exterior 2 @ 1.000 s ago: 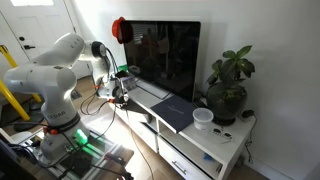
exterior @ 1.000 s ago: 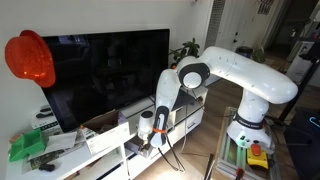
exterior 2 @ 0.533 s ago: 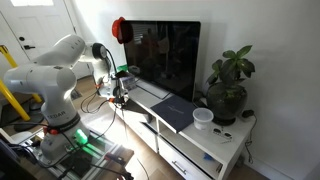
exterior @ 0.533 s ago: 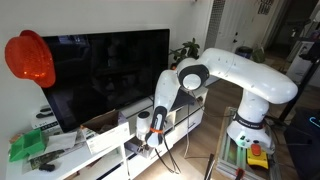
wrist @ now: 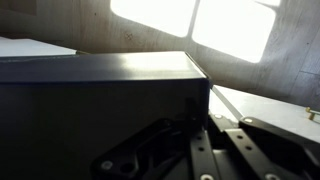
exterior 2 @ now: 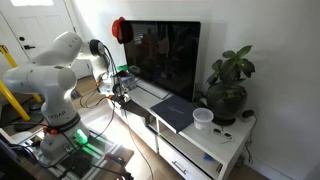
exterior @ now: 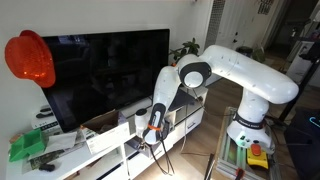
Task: Move the blue box to the top of the television stand.
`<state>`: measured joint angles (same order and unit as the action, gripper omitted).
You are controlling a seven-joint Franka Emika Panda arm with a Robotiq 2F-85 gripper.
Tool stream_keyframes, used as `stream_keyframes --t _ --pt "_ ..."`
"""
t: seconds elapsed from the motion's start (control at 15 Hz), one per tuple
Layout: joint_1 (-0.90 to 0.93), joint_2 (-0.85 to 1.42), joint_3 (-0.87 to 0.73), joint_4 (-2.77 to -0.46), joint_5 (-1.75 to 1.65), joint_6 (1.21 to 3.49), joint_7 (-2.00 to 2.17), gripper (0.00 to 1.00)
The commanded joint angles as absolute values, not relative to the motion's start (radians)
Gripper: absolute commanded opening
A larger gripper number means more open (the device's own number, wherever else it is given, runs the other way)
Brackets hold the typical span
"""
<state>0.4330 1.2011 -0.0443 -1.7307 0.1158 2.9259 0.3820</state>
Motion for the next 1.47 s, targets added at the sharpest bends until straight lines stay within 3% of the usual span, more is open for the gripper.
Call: stream_keyframes --t 0.0,1.0,1.4 --pt "0.442 1.116 -0.047 -1.834 0.149 2.856 0.436 0.01" --pt "0.271 0.788 0.187 -2.131 0.215 2.414 0.353 0.01" --pt "0.300 0.634 0.221 -2.239 0.221 2.338 0.387 0.01"
